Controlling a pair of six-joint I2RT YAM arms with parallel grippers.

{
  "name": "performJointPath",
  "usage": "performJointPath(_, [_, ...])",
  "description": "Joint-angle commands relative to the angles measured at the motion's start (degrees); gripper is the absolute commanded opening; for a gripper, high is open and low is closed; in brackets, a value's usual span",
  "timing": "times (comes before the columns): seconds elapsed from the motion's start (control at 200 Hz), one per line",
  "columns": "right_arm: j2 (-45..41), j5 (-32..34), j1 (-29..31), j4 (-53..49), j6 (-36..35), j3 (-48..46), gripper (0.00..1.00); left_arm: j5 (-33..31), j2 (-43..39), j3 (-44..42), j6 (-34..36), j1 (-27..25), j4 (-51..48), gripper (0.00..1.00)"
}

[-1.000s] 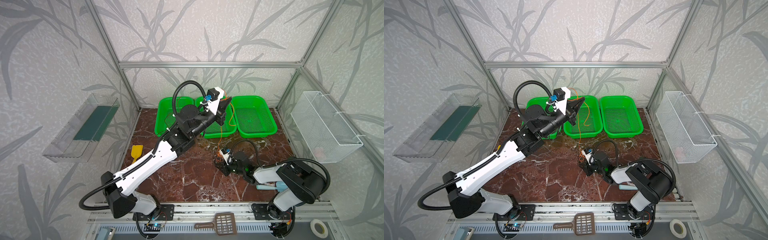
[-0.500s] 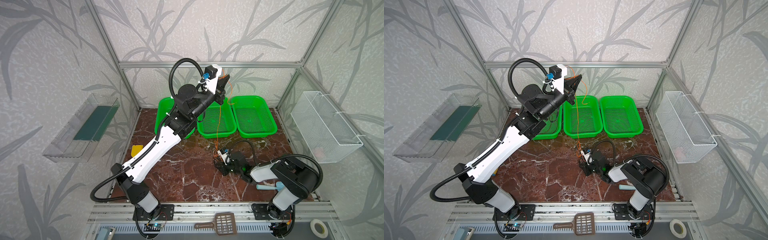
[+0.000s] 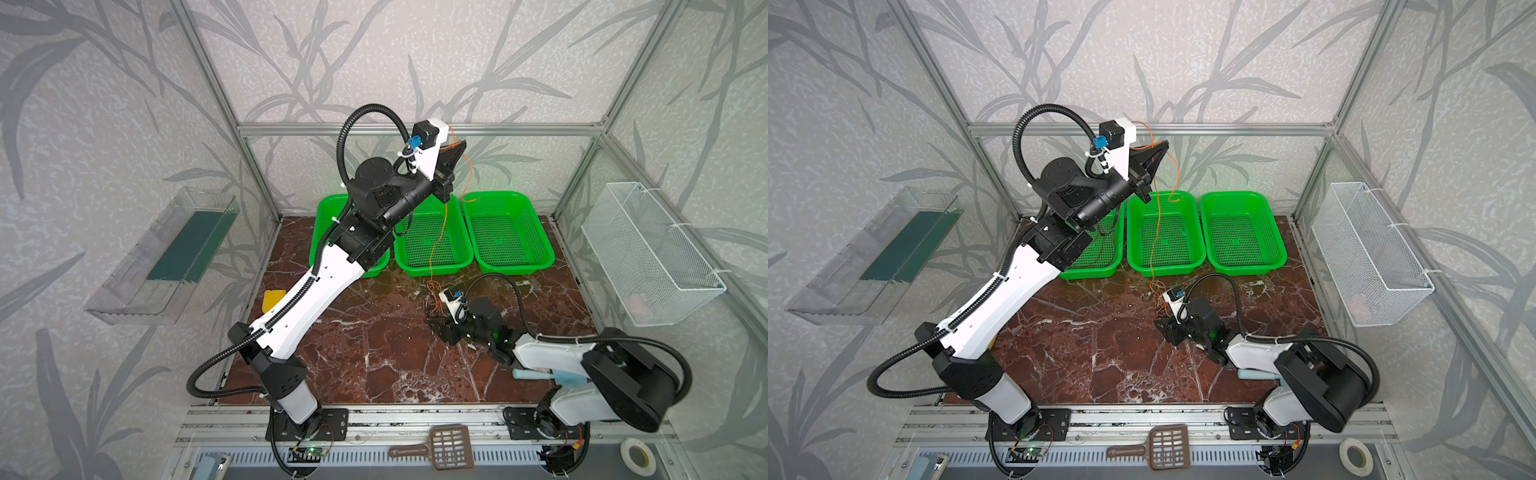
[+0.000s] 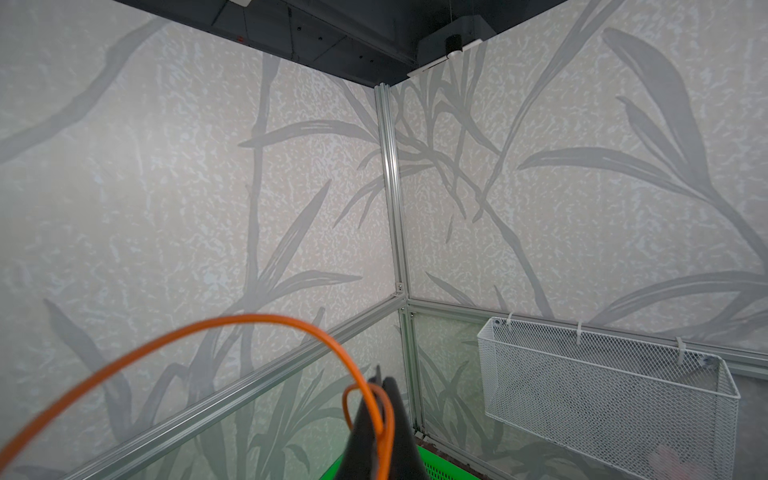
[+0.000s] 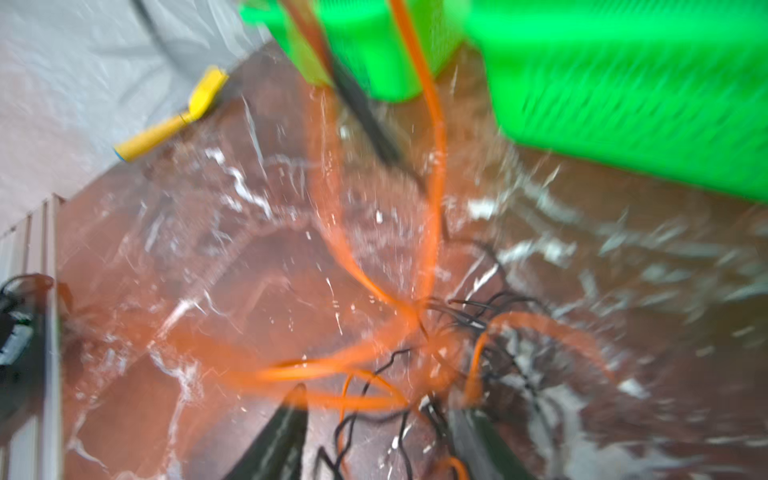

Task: Untangle the cables
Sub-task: 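Lift the orange wire high with the left gripper while the right gripper pins the pile, then raise the orange wire higher with the left gripper above the middle basket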

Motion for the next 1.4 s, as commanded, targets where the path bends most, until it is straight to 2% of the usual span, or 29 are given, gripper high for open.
performJointPath(0.0, [-7.36, 5.69, 0.12, -7.71, -4.95, 2.97, 0.65, 2.09, -3.44, -4.64, -1.63, 0.17, 3.07, 0.00])
performJointPath(0.165, [-10.89, 1.91, -0.08, -7.98, -7.75, 7.59, 0.72, 2.49, -6.02, -9.49, -3.74, 0.08, 5.53, 0.00])
performJointPath(0.27, [-9.15, 1.81, -0.08, -7.39, -7.31, 11.02, 0.72, 3.10, -6.72, -10.38, -4.01, -0.09, 5.60, 0.00])
performJointPath(0.41, [-5.95, 7.21, -0.16, -7.71, -6.31, 14.91, 0.72, 3.19, -7.64, -11.00, -3.79, -0.27, 5.44, 0.00])
performJointPath(0.545, [-2.35, 3.57, -0.23, -7.11, -7.14, 17.83, 0.69, 3.96, -7.93, -10.78, -4.06, -0.61, 5.26, 0.00])
performJointPath(0.71, [2.31, 3.75, -0.30, -5.02, -5.40, 18.45, 0.60, 4.42, -8.07, -9.66, -3.90, -1.08, 4.88, 0.00])
performJointPath(0.845, [5.11, 2.40, -0.43, -2.31, -4.27, 16.99, 0.36, 4.18, -7.33, -7.47, -3.62, -1.37, 4.27, 0.00])
performJointPath(0.925, [6.94, 1.40, -0.41, -1.33, -3.66, 16.14, 0.28, 4.11, -6.33, -5.34, -3.58, -1.41, 3.64, 0.00])
performJointPath(1.16, [15.39, -6.33, -0.43, 7.54, -0.30, 13.36, 0.25, 3.63, -1.83, 3.72, -2.16, -1.65, 1.49, 0.00])
performJointPath(1.394, [21.57, -8.46, -0.08, 16.05, 4.85, 8.68, 0.25, 3.23, 2.79, 14.59, 1.53, -1.53, -3.34, 0.00])
